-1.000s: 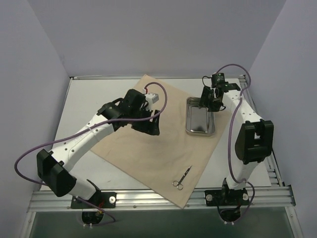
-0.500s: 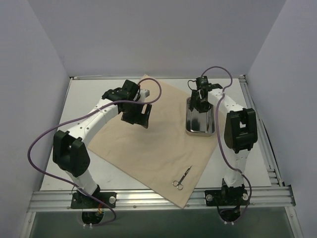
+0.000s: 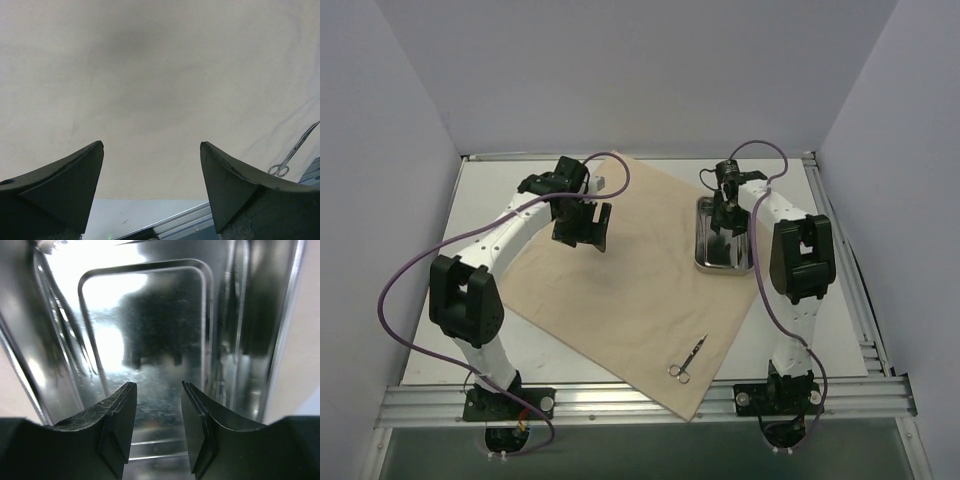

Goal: Open and lay out the surgical kit
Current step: Pick up the medical item from the container.

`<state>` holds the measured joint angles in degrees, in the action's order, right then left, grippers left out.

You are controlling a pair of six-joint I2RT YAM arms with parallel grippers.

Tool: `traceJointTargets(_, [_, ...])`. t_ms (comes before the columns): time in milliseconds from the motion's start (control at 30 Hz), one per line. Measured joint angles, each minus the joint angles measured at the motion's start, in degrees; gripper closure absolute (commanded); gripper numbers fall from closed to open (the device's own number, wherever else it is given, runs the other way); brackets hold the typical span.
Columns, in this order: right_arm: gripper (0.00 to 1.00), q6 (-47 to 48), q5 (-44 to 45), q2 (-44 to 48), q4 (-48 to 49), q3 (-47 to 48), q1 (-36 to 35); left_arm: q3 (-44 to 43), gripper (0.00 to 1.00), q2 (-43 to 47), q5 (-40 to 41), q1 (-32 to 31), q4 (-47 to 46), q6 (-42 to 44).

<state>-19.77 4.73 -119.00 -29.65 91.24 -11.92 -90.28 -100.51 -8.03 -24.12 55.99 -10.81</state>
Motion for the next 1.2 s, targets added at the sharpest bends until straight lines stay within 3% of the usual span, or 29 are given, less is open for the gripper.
traceJointTargets(700, [0.58,1.7,3.0,2.9,-1.8,-7.6,3.0,-0.9,0.13,-2.5,-0.8,0.3,0.0,-2.0])
traceJointTargets(1133, [0.99,1.8,0.1,3.5,1.5,-9.4,3.9,0.6,0.16,-0.5,-1.5,0.3,-0.3,-2.5])
traceJointTargets(1200, [1.0,2.0,-0.1,3.6,2.1,-9.5,4.1,1.4,0.16,0.8,-1.7,0.3,-0.3,-2.8])
